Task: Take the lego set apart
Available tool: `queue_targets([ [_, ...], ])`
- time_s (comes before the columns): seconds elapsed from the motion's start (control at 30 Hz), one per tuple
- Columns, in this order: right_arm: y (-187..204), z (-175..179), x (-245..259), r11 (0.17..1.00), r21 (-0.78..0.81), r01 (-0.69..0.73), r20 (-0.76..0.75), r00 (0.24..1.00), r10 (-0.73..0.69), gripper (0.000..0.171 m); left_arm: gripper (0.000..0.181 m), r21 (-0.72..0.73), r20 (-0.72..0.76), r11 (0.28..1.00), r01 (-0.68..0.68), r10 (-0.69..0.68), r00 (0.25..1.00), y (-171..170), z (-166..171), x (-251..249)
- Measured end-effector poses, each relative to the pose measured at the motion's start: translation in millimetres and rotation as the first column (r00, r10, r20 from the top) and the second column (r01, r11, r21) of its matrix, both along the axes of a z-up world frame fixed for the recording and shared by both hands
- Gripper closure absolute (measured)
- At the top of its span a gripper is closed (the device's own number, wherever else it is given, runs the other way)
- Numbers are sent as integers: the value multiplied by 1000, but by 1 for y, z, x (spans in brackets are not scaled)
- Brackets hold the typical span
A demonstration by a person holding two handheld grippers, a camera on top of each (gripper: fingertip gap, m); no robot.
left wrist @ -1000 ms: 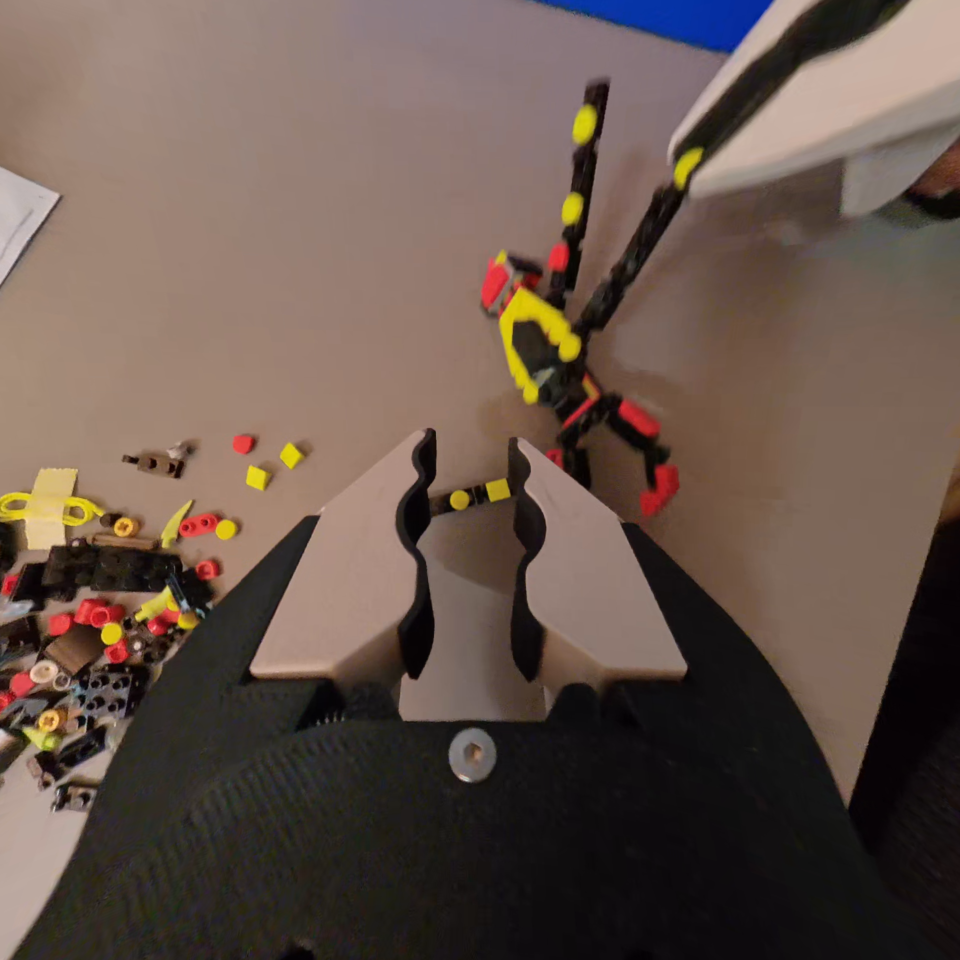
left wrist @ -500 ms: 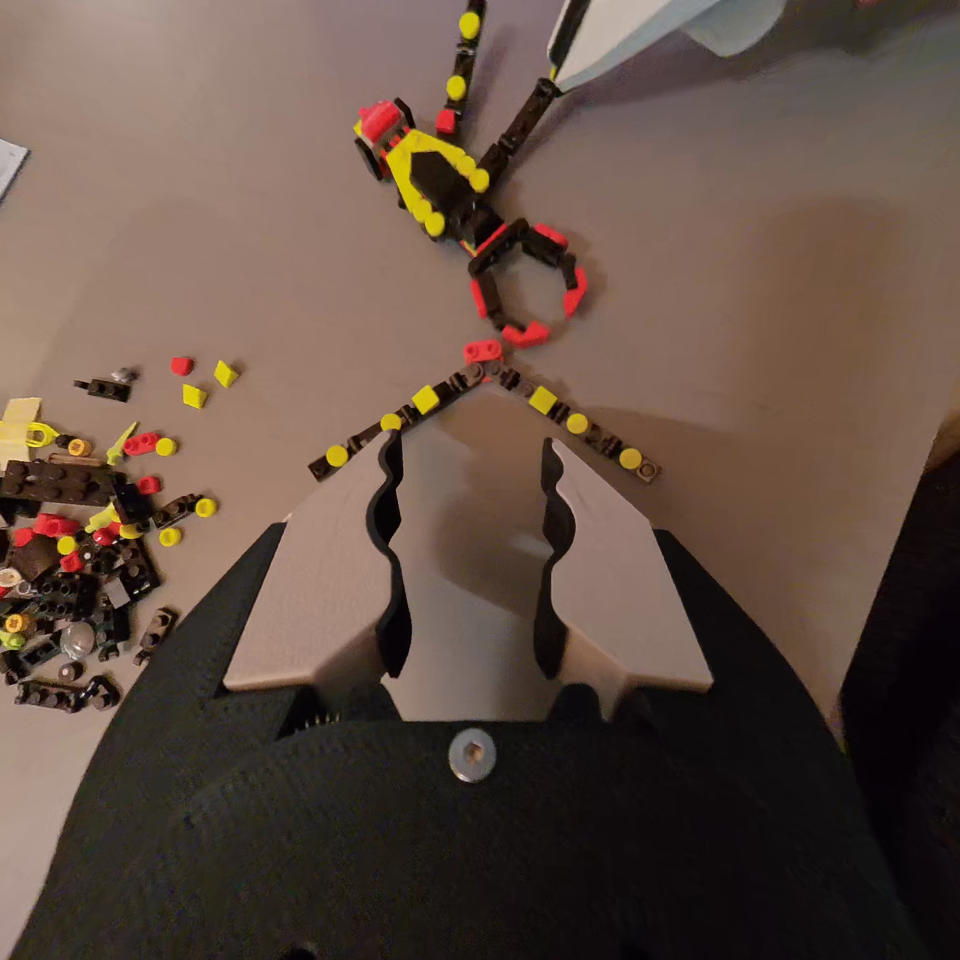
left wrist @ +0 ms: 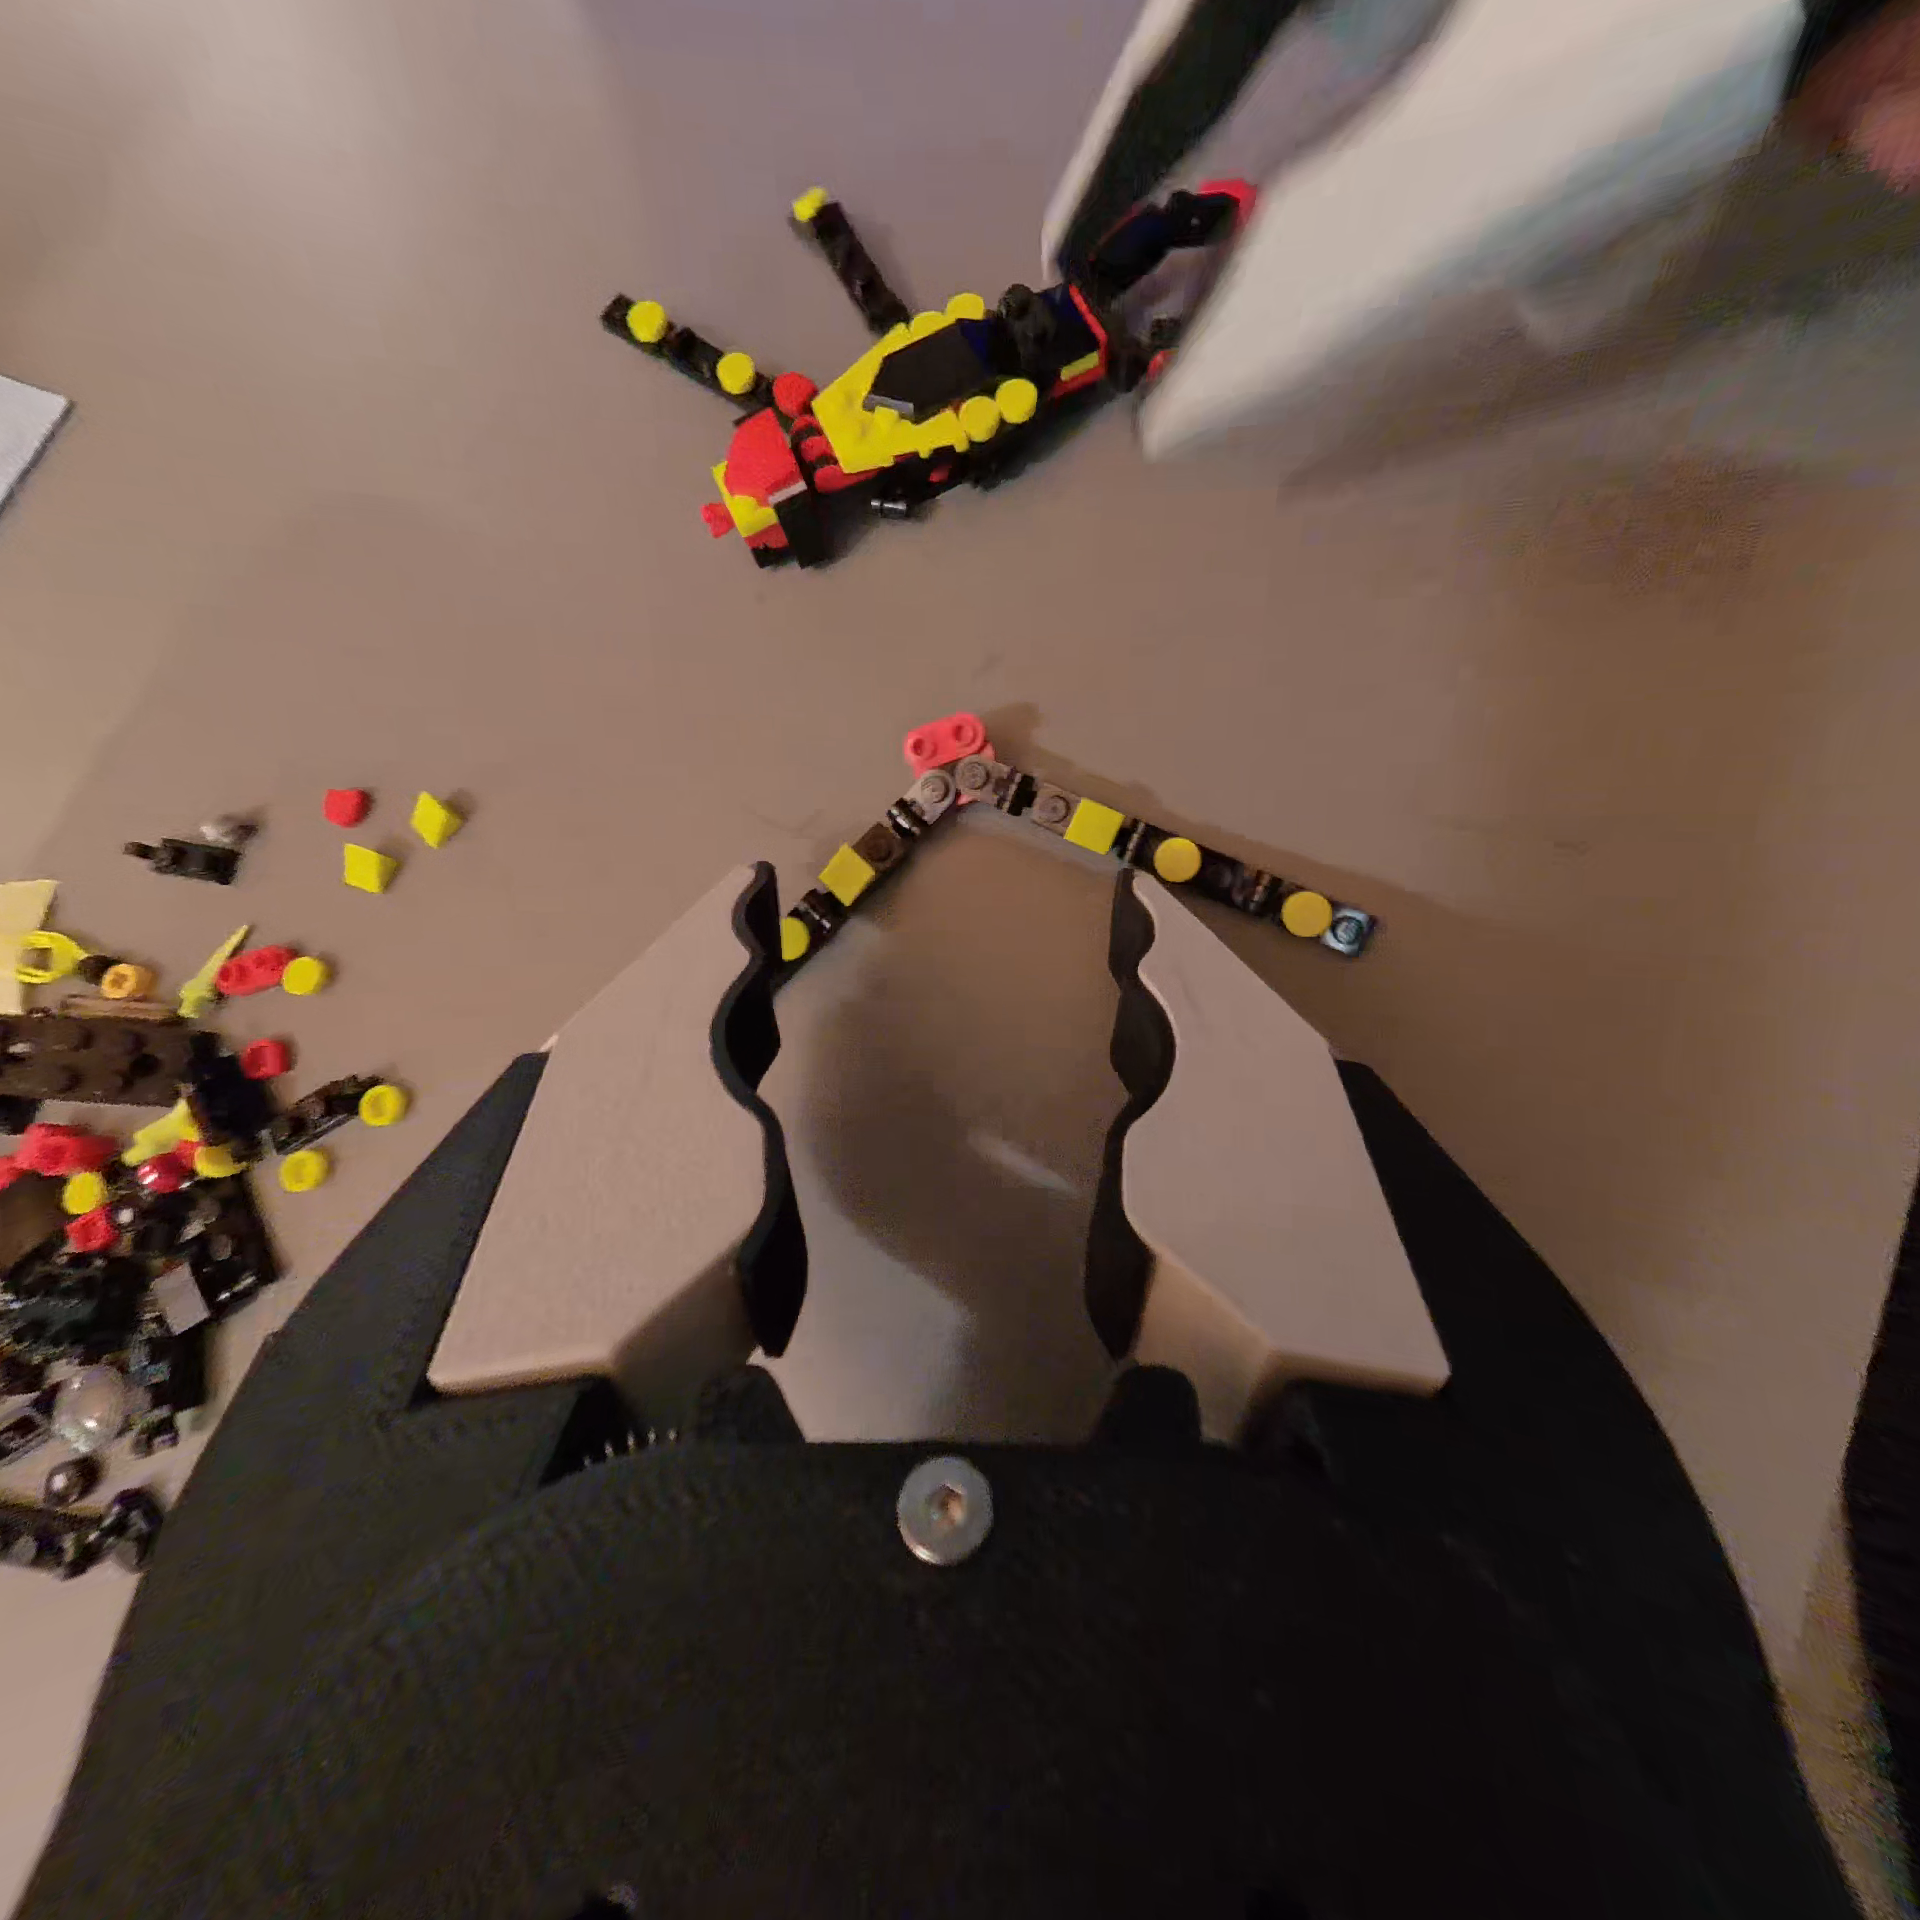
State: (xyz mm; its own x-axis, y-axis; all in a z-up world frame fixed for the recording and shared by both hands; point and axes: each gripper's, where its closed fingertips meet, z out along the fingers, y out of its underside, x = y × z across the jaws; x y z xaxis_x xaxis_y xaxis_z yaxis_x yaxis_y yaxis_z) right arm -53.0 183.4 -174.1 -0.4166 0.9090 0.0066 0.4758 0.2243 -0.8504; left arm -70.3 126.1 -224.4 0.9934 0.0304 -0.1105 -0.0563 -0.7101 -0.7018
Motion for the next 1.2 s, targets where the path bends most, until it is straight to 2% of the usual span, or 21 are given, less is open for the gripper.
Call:
queue_targets([
  [0.1,-41,-18,7,995,-64,-75,102,992,81,136,138,-29,15,999,30,-29,999,1,0,10],
  [0.2,-46,-38,6,998,-4,-70,151,986,70,132,154,-43,22,995,85,-84,996,-1,1,23],
  [0.27,-45,-49,7,998,9,-60,206,977,57,135,158,-35,1,997,66,-66,998,-1,4,20],
  [0.37,-43,-48,9,998,-5,-57,209,976,57,141,156,7,-4,998,60,-60,998,1,10,16],
  [0.43,-47,-44,8,996,-30,-80,183,980,84,145,147,38,7,995,87,-87,996,4,13,21],
  [0.5,-47,-43,7,994,-18,-110,164,980,111,147,146,43,-34,994,96,-95,995,4,13,19],
  [0.57,-47,-43,8,991,4,-131,156,979,129,142,149,32,-62,991,129,-127,990,4,11,21],
  [0.73,-40,-29,13,989,21,-143,130,982,139,133,154,15,-16,988,154,-154,988,3,1,28],
  [0.87,-34,-35,22,991,-26,-132,212,968,134,131,171,-2,-32,990,143,-143,989,3,-1,24],
  [0.97,-37,-44,26,990,-49,-134,261,955,142,131,176,5,-37,993,119,-119,992,4,1,20],
  [1.2,-35,-41,18,993,1,-120,205,972,117,149,176,97,-8,983,154,-154,988,10,17,31],
])
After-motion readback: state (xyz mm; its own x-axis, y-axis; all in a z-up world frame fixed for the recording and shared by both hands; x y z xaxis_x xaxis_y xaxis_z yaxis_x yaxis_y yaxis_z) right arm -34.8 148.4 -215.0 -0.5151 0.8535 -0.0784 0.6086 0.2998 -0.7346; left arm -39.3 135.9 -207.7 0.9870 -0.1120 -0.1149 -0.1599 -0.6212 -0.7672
